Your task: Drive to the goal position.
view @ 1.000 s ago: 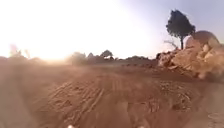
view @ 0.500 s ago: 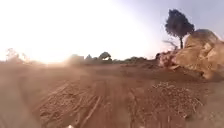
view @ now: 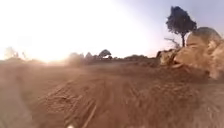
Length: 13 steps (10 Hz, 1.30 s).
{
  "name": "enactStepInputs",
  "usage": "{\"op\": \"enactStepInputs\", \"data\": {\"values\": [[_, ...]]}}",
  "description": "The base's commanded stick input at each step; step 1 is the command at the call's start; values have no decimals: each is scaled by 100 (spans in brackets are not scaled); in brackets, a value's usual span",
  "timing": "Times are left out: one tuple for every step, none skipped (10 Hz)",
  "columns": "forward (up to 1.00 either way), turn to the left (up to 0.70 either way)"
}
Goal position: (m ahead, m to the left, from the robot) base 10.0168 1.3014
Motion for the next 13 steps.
{"op": "enactStepInputs", "data": {"values": [[67, 0], [67, 0], [67, 0], [67, 0], [67, 0], [67, 0], [67, 0], [67, 0], [67, 0], [67, 0], [67, 0], [67, 0], [67, 0]]}}
